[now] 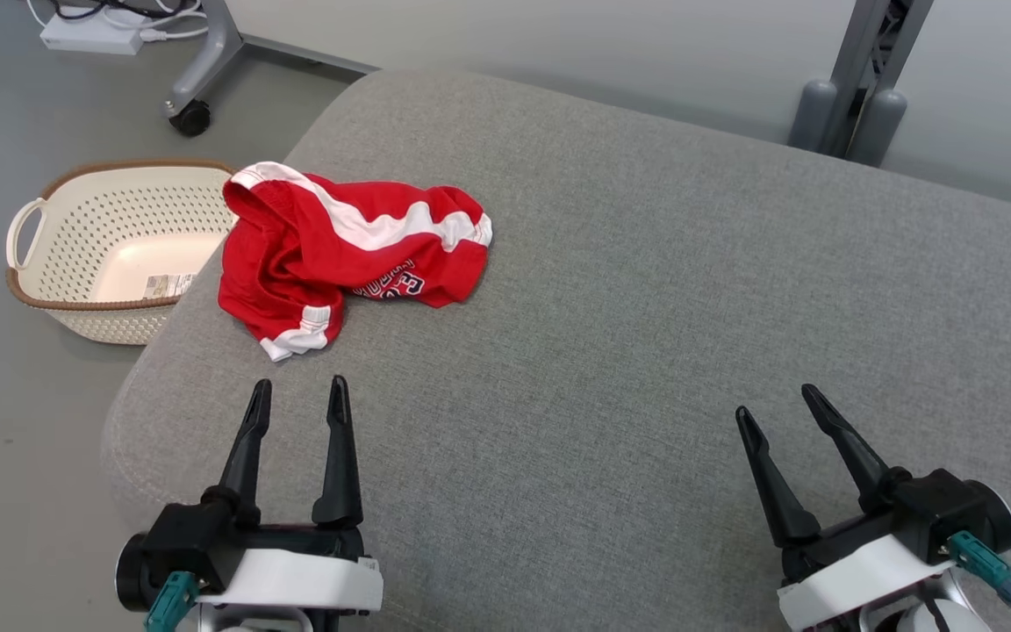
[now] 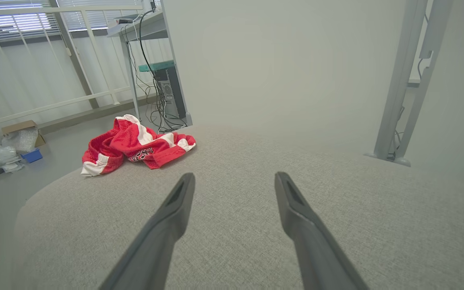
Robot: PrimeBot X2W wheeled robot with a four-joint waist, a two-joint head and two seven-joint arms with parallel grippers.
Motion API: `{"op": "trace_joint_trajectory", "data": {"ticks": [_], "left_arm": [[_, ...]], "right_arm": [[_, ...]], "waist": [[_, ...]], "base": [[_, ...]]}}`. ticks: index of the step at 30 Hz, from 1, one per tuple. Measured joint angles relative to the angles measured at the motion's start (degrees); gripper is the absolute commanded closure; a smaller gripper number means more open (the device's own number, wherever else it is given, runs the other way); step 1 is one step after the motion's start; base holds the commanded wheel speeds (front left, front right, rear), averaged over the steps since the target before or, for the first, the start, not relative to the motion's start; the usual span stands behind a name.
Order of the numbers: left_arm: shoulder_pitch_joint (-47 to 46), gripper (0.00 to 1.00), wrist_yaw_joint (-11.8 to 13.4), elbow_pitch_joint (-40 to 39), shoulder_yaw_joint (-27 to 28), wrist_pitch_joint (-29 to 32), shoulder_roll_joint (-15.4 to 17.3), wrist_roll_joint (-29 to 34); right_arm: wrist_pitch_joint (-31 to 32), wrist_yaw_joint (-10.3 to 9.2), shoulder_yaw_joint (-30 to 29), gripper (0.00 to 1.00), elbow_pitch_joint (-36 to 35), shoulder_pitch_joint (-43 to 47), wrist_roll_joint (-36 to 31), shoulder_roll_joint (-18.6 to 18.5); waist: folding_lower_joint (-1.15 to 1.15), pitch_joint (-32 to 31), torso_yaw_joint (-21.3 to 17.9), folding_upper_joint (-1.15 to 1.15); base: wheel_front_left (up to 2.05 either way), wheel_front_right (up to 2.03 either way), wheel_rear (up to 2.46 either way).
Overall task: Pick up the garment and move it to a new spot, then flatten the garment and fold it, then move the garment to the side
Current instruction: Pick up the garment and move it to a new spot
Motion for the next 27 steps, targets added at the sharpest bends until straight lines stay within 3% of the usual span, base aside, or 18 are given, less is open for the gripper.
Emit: {"op": "trace_joint_trajectory", "data": {"ticks": [8, 15, 20, 27], "left_arm": [[-4.9, 0.00, 0.8, -0.2, -0.1, 0.0, 0.0, -1.3], [-13.1, 0.00, -0.6, 3.0, 2.1, 0.0, 0.0, -0.1], [-20.0, 0.00, -1.8, 8.8, 5.4, 0.0, 0.0, -0.4], [-30.5, 0.00, -1.7, 24.6, 10.7, 0.0, 0.6, -1.3]], "right_arm": [[0.0, 0.00, 1.1, 0.00, -0.2, -3.3, -0.4, -2.9], [0.0, 0.00, 2.3, 0.00, 0.0, -7.0, -0.9, -4.8], [0.0, 0.00, 3.2, 0.00, 0.4, -9.3, -1.3, -5.4], [0.0, 0.00, 3.4, 0.00, 0.7, -11.3, -1.9, -5.9]], "waist": [[0.00, 4.9, -0.8, 0.00], [0.00, 9.8, -1.6, 0.00], [0.00, 12.7, -2.8, 0.00], [0.00, 16.0, -4.9, 0.00]], "base": [[0.00, 0.00, 0.00], [0.00, 0.00, 0.00], [0.00, 0.00, 0.00], [0.00, 0.00, 0.00]]}}
